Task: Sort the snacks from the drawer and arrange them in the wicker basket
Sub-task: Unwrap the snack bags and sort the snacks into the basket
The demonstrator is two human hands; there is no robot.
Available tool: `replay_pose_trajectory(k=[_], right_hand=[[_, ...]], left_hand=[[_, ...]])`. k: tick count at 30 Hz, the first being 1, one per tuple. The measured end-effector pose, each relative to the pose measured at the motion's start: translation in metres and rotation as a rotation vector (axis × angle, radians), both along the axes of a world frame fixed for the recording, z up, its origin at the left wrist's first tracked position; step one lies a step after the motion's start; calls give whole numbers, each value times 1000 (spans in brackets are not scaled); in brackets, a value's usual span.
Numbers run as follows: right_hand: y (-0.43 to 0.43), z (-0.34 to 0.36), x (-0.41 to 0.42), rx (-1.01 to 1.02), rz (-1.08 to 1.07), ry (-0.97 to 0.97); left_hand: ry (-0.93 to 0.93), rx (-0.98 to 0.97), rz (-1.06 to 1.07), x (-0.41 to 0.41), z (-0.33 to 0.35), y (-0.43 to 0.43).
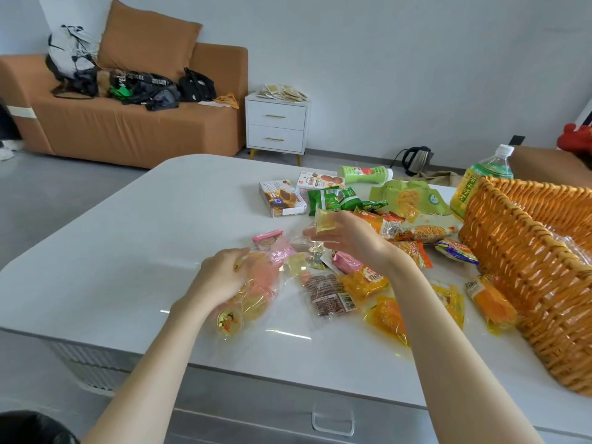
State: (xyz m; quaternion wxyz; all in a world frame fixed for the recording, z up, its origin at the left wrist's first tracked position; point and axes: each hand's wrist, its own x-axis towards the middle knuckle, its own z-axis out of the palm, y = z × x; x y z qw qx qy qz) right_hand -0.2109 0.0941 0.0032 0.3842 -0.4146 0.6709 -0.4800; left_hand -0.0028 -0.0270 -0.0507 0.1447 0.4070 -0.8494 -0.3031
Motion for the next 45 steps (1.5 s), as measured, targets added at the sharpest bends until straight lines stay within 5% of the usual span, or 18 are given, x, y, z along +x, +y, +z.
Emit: replay_pose_trajectory(k=[6, 11, 19, 31, 37, 41, 45], right_hand=[[1, -18, 6, 31, 10, -69], [4, -31, 6, 100, -51, -136], [3, -9, 2, -225, -302, 77], [8, -8, 9, 351, 69, 284], [1, -4, 23, 296, 208, 298], [5, -11, 17, 147, -35, 251], [23, -24, 18, 351, -92, 620]], left_hand=[[51, -12, 92, -1, 9, 10], [64, 168, -59, 2, 15, 8], [113, 106, -142, 5, 4, -5], [139, 140, -169, 3, 3, -4], [134, 167, -210, 7, 6, -7], [155, 185, -119, 3, 9, -10], [217, 134, -116, -21, 15, -7]])
